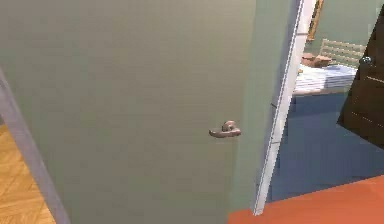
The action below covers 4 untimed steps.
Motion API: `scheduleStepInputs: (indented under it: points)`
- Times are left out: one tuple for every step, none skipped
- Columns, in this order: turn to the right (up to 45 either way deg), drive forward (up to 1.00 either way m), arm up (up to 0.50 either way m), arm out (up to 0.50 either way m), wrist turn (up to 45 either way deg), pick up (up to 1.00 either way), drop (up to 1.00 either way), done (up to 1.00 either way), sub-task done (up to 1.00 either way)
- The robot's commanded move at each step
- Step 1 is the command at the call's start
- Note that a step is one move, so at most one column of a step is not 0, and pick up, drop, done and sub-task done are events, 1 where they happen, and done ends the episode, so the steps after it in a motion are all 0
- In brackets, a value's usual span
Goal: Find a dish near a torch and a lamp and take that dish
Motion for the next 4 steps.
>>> scheduleStepInputs:
  points:
    - [-45.0,0.00,0.00,0.00,0.0,0.00,0.00,0.00,0.00]
    - [-45.0,0.00,0.00,0.00,0.0,0.00,0.00,0.00,0.00]
    - [-3.0,0.00,0.00,0.00,0.0,0.00,0.00,0.00,0.00]
    - [0.0,1.00,0.00,0.00,0.0,0.00,0.00,0.00,0.00]
